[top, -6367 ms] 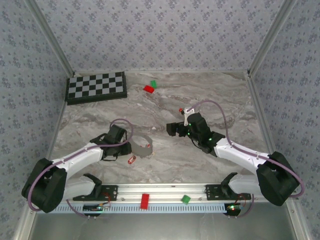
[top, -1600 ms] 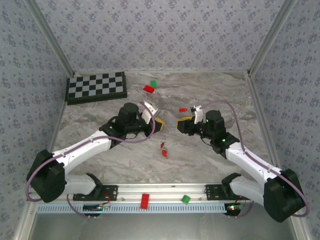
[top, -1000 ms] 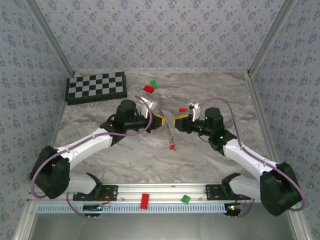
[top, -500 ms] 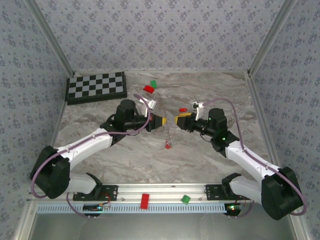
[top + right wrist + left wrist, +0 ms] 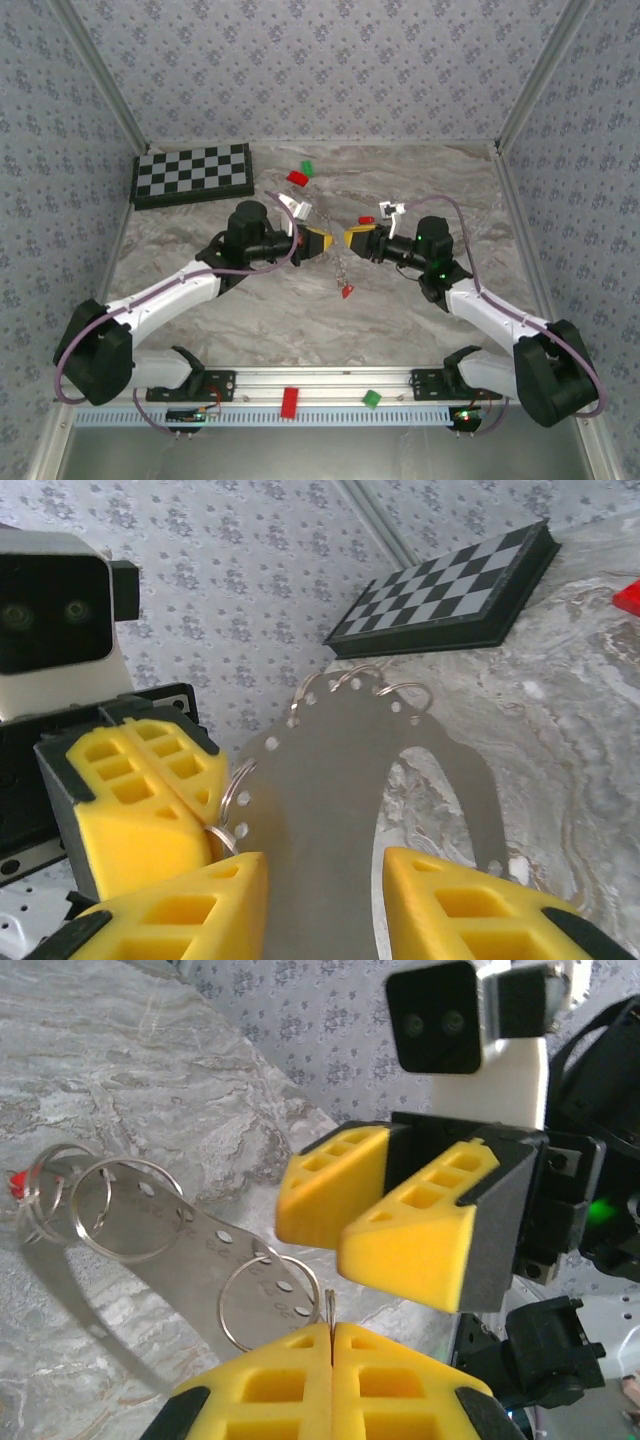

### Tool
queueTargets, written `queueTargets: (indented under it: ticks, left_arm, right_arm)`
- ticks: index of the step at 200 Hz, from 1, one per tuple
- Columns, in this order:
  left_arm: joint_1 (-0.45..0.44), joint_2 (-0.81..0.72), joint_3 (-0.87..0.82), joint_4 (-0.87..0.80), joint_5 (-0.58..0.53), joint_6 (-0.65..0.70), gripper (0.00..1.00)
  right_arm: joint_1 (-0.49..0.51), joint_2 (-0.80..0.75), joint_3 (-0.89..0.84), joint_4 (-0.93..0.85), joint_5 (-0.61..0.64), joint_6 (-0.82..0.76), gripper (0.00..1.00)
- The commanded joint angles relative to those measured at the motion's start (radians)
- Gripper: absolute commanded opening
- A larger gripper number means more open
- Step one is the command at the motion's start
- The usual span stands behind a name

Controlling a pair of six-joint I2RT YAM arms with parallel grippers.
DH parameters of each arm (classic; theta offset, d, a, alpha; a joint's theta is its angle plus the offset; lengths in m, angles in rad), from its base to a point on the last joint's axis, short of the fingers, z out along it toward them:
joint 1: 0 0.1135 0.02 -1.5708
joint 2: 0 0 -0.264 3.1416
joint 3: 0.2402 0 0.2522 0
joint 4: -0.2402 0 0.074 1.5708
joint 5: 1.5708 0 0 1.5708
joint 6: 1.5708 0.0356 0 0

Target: Put the keys on the keyring

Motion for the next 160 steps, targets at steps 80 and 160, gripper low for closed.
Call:
queueTargets:
  ticks: [80,160]
  left_arm:
    - [-0.017,-0.033,0.002,0.087,-0.024,0.035,0.00]
    - [-0.018,-0.026,0.001,0.115,-0.012,0.004,0.00]
  right_arm:
    - [0.004,0.047,-0.029,0.207,-0.092,0.097,0.35]
    - [0.026,0.078,-0.026,0.241,-0.114,0.101,0.32]
